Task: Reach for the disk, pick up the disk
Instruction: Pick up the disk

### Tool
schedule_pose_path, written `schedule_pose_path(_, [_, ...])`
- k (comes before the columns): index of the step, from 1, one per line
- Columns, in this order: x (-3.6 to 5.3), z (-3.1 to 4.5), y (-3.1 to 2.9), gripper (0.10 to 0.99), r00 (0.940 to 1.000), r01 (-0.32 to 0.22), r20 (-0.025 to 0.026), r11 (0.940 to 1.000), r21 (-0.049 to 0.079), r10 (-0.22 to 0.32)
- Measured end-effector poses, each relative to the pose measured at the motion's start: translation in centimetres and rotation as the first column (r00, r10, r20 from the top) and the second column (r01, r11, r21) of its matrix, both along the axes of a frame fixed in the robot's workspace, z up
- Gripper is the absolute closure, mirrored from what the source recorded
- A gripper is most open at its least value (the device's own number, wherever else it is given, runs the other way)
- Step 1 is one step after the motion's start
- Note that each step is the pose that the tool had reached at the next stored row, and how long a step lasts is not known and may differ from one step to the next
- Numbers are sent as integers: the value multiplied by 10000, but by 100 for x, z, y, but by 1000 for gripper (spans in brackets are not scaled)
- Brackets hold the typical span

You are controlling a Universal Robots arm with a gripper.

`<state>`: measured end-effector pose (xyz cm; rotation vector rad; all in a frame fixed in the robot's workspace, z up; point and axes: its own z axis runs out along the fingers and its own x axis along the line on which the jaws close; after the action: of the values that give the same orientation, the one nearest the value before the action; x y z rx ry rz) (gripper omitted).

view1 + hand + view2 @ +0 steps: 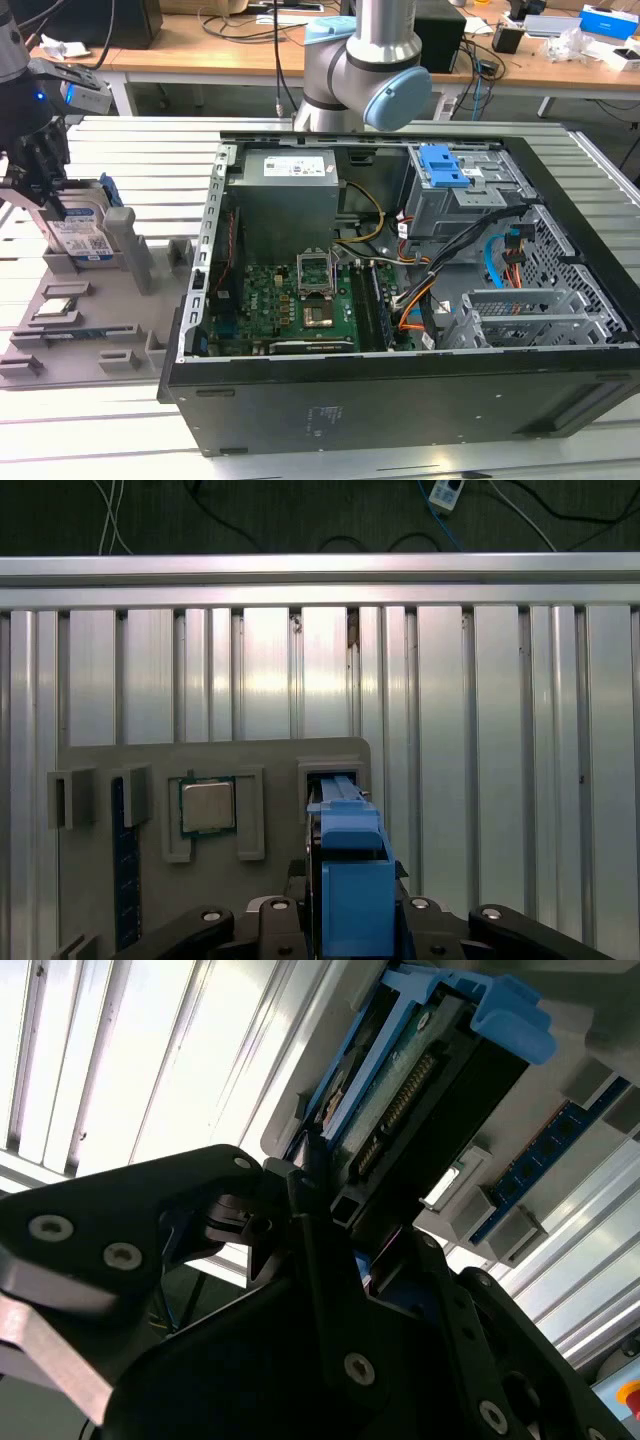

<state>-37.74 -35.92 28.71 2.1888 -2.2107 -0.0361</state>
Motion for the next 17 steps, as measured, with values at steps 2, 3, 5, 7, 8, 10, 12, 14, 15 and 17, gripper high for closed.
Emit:
schedule_pose_path(2, [0, 20, 0, 722, 10000, -1, 0, 10000, 0, 1])
schedule_pose_path(3, [0, 42, 0, 722, 10000, -1, 1, 10000, 0, 1])
schedule_pose_path(5, [0, 74, 0, 722, 10000, -1, 1, 10000, 0, 1])
schedule_pose_path(7, [0, 125, 0, 722, 10000, -1, 0, 10000, 0, 1])
schedule_pose_path(8, [1, 145, 0, 722, 10000, -2, 1, 10000, 1, 2])
schedule_pose_path(10, [2, 187, 1, 722, 10000, -2, 1, 10000, 1, 2])
schedule_pose_path(12, [4, 236, 1, 722, 10000, -2, 0, 10000, 0, 2])
schedule_pose_path(14, [5, 299, 1, 722, 10000, -3, 1, 10000, 0, 3])
schedule_pose_path(15, [6, 344, 2, 722, 10000, -4, 1, 10000, 1, 4])
schedule_pose_path(17, [7, 402, 2, 722, 10000, -4, 1, 10000, 1, 4])
